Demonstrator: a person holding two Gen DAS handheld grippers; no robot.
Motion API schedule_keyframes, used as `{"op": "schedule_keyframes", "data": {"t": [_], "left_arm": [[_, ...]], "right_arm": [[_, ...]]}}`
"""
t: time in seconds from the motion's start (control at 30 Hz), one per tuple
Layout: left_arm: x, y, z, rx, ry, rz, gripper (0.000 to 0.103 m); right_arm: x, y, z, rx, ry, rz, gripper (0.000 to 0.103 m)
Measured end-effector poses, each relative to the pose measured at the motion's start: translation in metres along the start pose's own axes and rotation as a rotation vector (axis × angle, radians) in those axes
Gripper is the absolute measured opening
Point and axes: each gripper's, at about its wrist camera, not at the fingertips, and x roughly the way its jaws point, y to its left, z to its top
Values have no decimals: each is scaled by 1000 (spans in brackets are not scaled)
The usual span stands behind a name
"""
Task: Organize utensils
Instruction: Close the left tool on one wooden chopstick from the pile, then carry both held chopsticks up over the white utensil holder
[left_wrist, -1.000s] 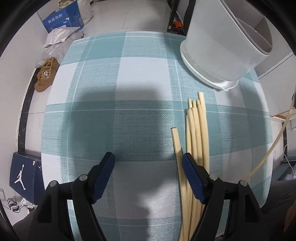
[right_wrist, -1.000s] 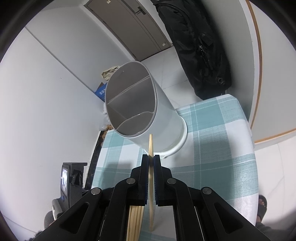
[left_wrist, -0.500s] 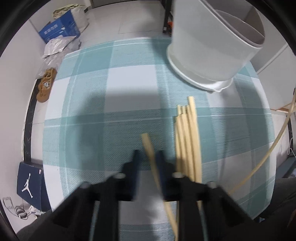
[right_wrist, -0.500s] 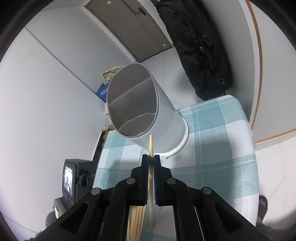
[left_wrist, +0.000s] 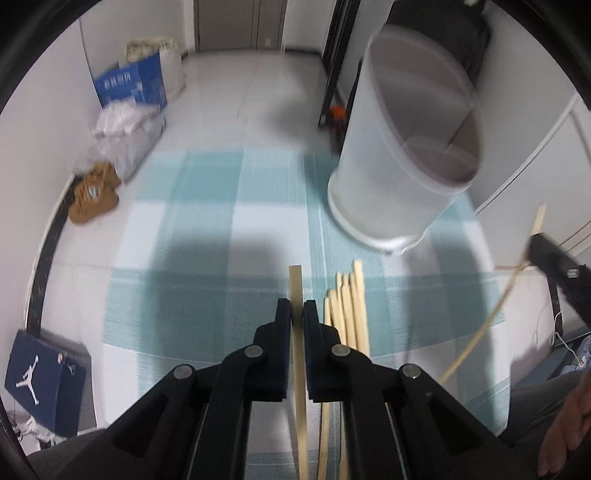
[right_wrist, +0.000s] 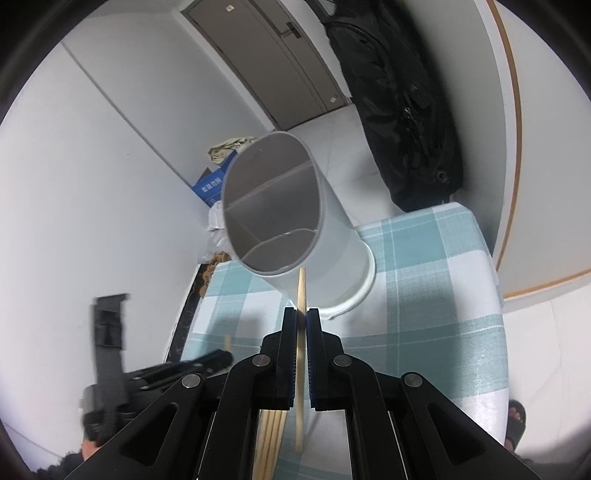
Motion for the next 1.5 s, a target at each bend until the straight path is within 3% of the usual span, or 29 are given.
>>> {"op": "schedule_keyframes", "data": {"t": [0.13, 0.37, 0.6, 0.97, 1.13, 1.5], "left_arm": [[-36, -13, -1, 48, -134, -40, 3], [-56, -31, 7, 111, -229, -76, 2], [-71, -37, 9, 146, -275, -103, 2], [-89, -38, 28, 145, -319, -131, 2], [-103, -42, 51, 132, -356, -151, 2], [-123, -51, 119, 92, -466, -185, 2]], "right_arm": [[-10, 12, -1, -52, -35, 18, 4], [-23, 44, -12, -198, -96, 27, 4], [-33, 63, -19, -282, -148, 23, 4], [-42, 69, -6, -281, -165, 27, 4], [-57, 73, 16, -283, -175, 29, 4], [-85, 72, 110, -236, -200, 27, 4]]}}
